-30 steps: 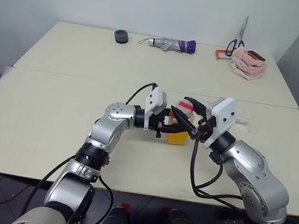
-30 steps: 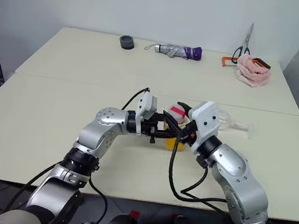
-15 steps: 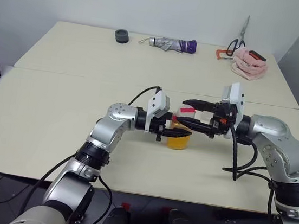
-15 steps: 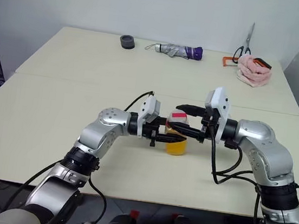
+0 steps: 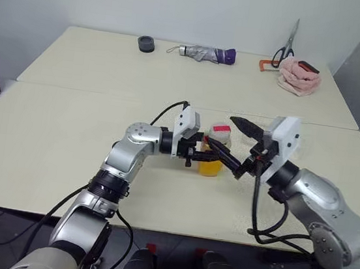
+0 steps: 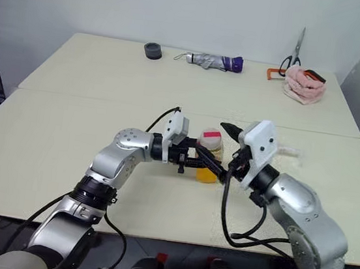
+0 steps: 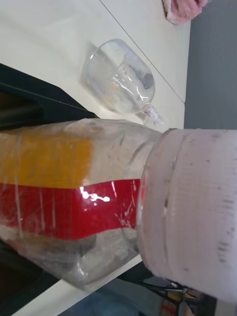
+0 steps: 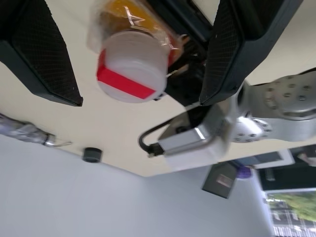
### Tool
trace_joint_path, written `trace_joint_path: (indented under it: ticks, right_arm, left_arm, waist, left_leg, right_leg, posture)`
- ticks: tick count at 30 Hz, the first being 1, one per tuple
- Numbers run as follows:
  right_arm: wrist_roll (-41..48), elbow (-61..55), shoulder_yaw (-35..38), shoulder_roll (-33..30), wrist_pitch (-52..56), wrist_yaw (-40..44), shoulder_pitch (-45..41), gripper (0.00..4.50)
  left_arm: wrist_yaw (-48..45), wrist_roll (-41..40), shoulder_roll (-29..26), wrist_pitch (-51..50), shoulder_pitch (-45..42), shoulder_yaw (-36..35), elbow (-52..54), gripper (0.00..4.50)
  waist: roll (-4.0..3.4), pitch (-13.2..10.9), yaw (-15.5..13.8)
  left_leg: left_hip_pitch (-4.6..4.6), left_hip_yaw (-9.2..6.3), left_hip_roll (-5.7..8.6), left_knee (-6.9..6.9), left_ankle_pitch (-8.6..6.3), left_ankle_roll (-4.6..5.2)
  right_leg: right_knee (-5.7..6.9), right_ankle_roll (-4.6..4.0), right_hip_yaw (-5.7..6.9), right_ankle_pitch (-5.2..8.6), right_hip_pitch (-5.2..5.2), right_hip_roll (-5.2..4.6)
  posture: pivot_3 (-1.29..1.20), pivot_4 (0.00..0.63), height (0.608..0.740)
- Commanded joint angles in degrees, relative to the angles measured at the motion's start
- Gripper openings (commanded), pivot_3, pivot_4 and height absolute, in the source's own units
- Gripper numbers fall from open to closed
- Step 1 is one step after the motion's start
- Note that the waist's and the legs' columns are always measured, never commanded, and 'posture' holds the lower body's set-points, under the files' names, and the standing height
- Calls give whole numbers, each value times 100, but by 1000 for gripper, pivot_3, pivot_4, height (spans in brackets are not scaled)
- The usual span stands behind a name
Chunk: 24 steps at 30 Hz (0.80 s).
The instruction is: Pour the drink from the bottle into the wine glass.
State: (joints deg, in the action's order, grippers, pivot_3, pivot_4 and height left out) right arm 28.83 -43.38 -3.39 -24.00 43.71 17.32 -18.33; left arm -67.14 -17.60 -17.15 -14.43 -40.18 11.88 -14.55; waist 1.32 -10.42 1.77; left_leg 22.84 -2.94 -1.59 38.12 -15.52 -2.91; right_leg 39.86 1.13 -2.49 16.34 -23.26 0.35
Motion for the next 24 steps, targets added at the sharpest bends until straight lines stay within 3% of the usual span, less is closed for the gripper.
trace_joint_path:
  ticks: [1,16,22,24]
  right_arm:
    - [-332,-76,-123,80,-22,-305,-137,4018]
    - [-625,63,-345,268,32,-290,-316,4018]
    - [-550,17,-394,318,62,-194,-359,2029]
    - [-522,14,-437,284,76,-134,-330,1805]
  left_arm:
    - [-85,-8,70,202,-224,-20,-3,1922]
    - [-149,121,128,365,-257,-20,-157,1922]
    - [-167,152,87,384,-216,-37,-149,1922]
    - [-171,152,80,387,-216,-39,-151,1922]
  waist:
    - [0,0,0]
    - [0,0,3]
    - [0,0,3]
    - [0,0,3]
  left_leg:
    - [0,0,0,0,0,0]
    - [1,-1,-2,-3,0,1]
    - [2,-1,-2,-3,-1,1]
    - [2,-2,-2,-3,-1,1]
  right_leg:
    - [0,0,0,0,0,0]
    - [-5,-1,1,0,0,2]
    - [-5,-1,2,0,0,2]
    - [-5,-1,2,0,0,2]
  posture:
    - [0,150,740]
    - [0,150,740]
    - [0,150,740]
    - [0,150,740]
